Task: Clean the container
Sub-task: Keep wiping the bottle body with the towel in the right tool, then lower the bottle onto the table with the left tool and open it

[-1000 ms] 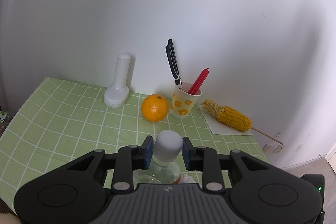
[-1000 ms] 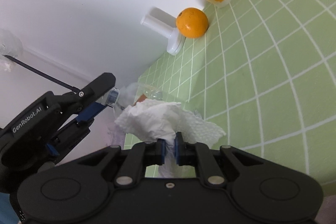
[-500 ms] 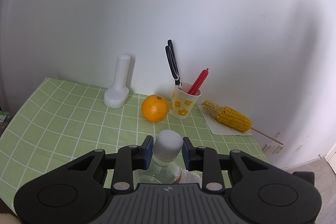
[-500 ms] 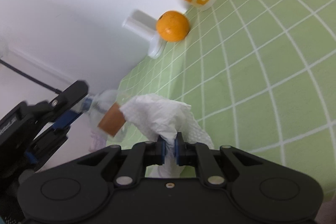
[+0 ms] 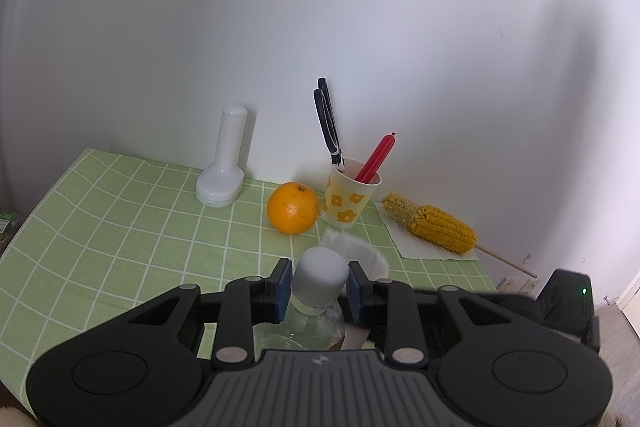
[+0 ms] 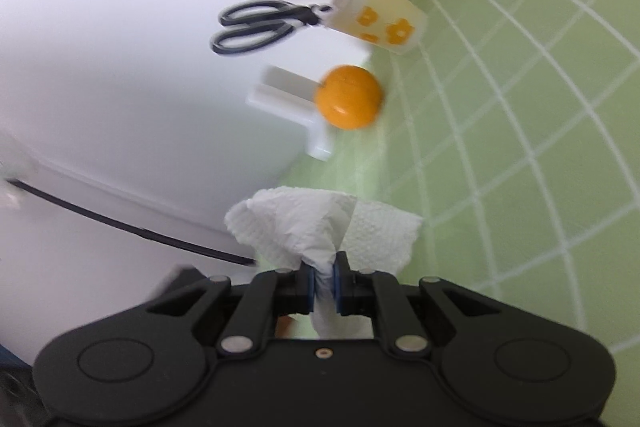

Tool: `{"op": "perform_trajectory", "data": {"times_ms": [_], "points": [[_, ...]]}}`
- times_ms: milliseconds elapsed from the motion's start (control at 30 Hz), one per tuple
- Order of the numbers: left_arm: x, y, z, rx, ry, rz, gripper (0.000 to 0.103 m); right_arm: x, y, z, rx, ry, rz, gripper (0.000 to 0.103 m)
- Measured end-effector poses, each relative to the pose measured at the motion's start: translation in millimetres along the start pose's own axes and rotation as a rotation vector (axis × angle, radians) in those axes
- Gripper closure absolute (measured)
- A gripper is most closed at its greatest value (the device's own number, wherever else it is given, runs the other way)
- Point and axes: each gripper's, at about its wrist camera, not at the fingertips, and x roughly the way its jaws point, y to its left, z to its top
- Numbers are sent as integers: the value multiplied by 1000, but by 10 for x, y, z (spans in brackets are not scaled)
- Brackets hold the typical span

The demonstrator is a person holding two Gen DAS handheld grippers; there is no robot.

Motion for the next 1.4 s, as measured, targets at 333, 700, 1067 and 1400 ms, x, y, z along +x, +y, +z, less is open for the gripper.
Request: {"op": "perform_trajectory", "data": {"times_ms": [333,700,1067,1400], "points": [[-13,-1,-24,-1,-10,-6,72,46,-81,-49,32,12,-15,92],[-23,-182,-139,88,-61,83,56,-131,-67,-187,-79,30,-155,92],[154,-327,-461,161,-43,221,37,-324,-87,-242,-86,6,-193,92],[204,-233,-488,153,-58,133,43,-391,-100,-230,-90,-8,-211,92]]}}
